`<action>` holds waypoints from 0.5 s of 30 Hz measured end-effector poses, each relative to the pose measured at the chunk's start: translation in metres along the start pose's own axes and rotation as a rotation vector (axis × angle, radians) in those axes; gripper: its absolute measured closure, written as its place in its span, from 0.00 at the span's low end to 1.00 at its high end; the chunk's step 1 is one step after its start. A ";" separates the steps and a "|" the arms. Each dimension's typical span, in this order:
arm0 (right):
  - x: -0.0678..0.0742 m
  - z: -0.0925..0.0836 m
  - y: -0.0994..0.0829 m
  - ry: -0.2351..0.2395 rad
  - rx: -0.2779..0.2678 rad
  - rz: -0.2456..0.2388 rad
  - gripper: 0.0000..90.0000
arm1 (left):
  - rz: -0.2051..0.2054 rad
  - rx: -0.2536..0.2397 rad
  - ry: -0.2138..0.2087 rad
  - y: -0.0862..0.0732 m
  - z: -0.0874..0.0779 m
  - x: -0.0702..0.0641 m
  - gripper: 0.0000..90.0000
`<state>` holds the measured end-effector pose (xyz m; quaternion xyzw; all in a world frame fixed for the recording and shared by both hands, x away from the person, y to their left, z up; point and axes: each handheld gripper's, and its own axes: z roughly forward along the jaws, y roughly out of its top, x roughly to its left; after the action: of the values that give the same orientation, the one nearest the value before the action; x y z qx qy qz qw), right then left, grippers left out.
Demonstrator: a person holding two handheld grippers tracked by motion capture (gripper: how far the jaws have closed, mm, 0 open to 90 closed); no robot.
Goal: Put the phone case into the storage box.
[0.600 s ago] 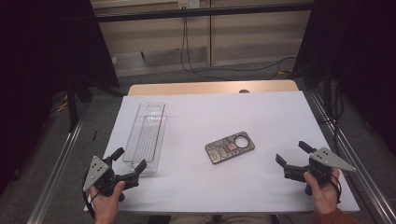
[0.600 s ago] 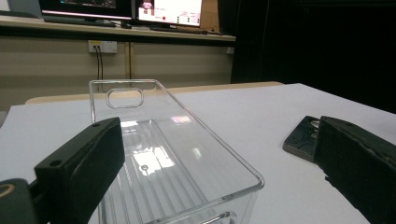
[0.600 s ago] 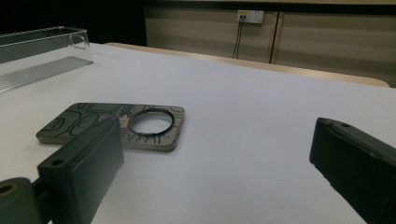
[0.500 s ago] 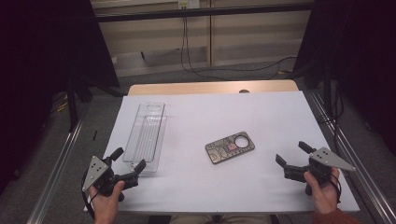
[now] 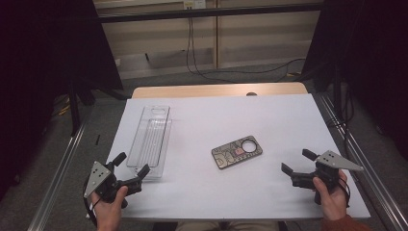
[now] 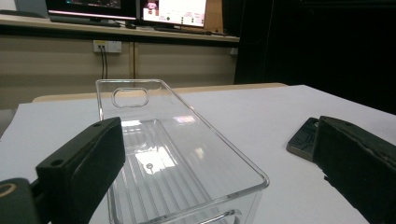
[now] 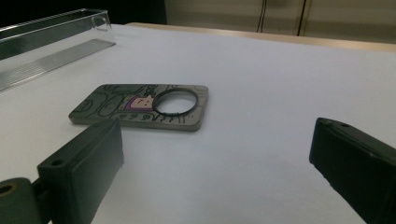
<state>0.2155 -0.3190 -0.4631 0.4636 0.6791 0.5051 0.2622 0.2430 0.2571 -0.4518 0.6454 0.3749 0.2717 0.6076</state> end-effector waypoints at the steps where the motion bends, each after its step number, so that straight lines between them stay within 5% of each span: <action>1: 0.001 0.001 0.000 0.008 0.014 0.002 0.04 | 0.001 -0.002 0.004 0.000 0.000 0.000 0.03; 12: 0.006 0.012 0.002 0.070 0.076 0.024 0.05 | 0.003 -0.004 0.000 0.000 -0.004 0.001 0.03; 15: 0.010 0.018 0.002 0.112 0.135 -0.001 0.04 | 0.000 -0.006 -0.002 0.000 -0.003 0.000 0.03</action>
<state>0.2271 -0.3020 -0.4666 0.4509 0.7256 0.4829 0.1922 0.2407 0.2586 -0.4513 0.6438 0.3736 0.2723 0.6097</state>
